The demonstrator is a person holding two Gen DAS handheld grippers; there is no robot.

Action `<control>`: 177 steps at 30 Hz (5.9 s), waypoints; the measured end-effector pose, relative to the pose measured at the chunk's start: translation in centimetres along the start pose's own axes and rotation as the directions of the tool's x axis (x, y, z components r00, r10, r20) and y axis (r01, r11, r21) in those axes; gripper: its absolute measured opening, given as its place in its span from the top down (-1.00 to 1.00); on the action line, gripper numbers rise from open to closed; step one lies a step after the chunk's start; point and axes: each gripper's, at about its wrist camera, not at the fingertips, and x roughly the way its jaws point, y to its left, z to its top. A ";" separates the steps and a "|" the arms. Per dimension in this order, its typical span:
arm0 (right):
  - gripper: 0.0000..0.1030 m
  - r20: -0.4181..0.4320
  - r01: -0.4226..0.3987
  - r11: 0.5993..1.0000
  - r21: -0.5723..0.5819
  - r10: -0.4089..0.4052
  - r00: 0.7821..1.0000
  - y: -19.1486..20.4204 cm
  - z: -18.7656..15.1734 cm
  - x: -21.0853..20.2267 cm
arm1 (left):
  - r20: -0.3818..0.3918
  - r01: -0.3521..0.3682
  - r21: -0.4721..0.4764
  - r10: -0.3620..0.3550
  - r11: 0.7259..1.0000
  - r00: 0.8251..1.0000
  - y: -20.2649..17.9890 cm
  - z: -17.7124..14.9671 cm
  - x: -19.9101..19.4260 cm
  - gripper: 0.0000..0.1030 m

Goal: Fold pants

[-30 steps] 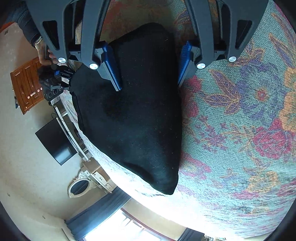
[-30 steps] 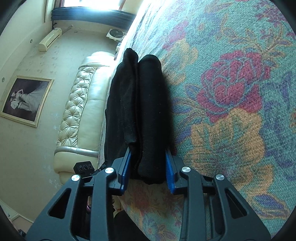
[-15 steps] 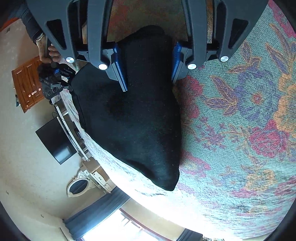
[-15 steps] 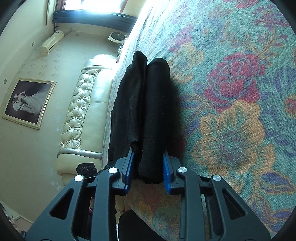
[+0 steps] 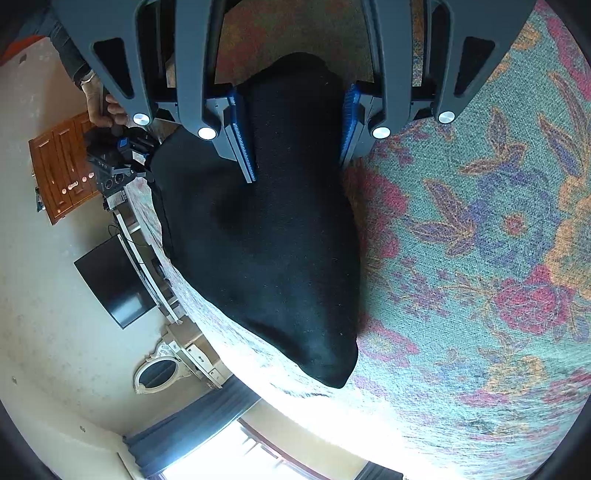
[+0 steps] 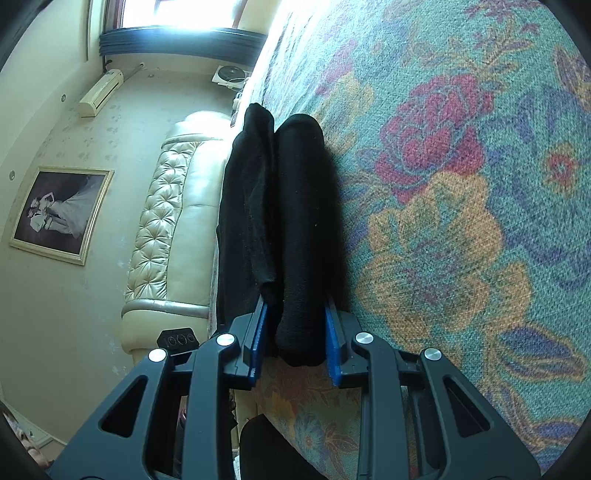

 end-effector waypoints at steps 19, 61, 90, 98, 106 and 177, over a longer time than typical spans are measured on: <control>-0.44 0.045 0.047 0.989 -0.137 -0.042 0.998 2.8 5.0 -1.4 | 0.059 -0.004 0.020 0.003 1.000 0.998 1.3 2.5 -2.1 -0.04; 0.03 0.099 0.055 0.998 0.018 -0.056 0.993 -0.6 7.1 -1.8 | 0.041 -0.067 0.007 0.067 0.998 0.997 1.5 8.1 3.7 -0.65; -0.56 0.259 0.486 0.810 -0.329 -0.418 0.871 6.7 -10.8 -2.7 | 0.092 -0.517 0.023 0.513 0.856 0.853 -7.6 -9.6 -4.7 -0.66; -0.72 0.348 0.582 0.645 -0.495 -0.467 0.813 9.9 -14.7 0.1 | 0.184 -0.589 0.139 0.564 0.796 0.805 -12.6 -10.4 -5.0 -0.66; -0.72 0.326 0.571 0.652 -0.499 -0.469 0.821 9.8 -14.9 0.9 | 0.240 -0.618 0.177 0.575 0.766 0.782 -14.4 -10.6 -5.4 -0.66; -0.75 0.418 0.636 0.521 -0.570 -0.482 0.770 15.8 -16.4 0.9 | 0.246 -0.564 0.197 0.516 0.802 0.820 -17.0 -11.2 -5.5 -0.67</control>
